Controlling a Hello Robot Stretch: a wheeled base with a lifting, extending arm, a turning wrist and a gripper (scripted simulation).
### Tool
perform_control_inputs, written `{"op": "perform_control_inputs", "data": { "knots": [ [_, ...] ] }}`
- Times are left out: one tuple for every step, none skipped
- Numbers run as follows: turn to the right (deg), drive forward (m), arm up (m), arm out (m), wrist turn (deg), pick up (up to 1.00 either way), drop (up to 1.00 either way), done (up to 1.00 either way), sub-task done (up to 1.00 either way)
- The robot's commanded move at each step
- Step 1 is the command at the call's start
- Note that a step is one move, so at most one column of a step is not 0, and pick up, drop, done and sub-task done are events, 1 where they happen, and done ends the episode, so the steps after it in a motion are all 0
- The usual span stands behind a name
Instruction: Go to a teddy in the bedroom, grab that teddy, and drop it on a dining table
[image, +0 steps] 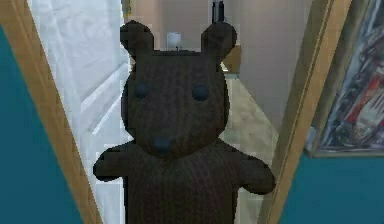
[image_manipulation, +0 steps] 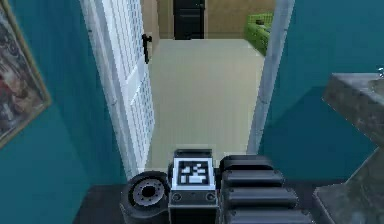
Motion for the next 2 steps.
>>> {"op": "perform_control_inputs", "data": {
  "knots": [
    [0.0, 1.0, 0.0, 0.0, 0.0, 0.0, 0.0, 0.0, 0.0],
    [0.0, 1.0, 0.0, 0.0, 0.0, 0.0, 0.0, 0.0, 0.0]
  ]
}}
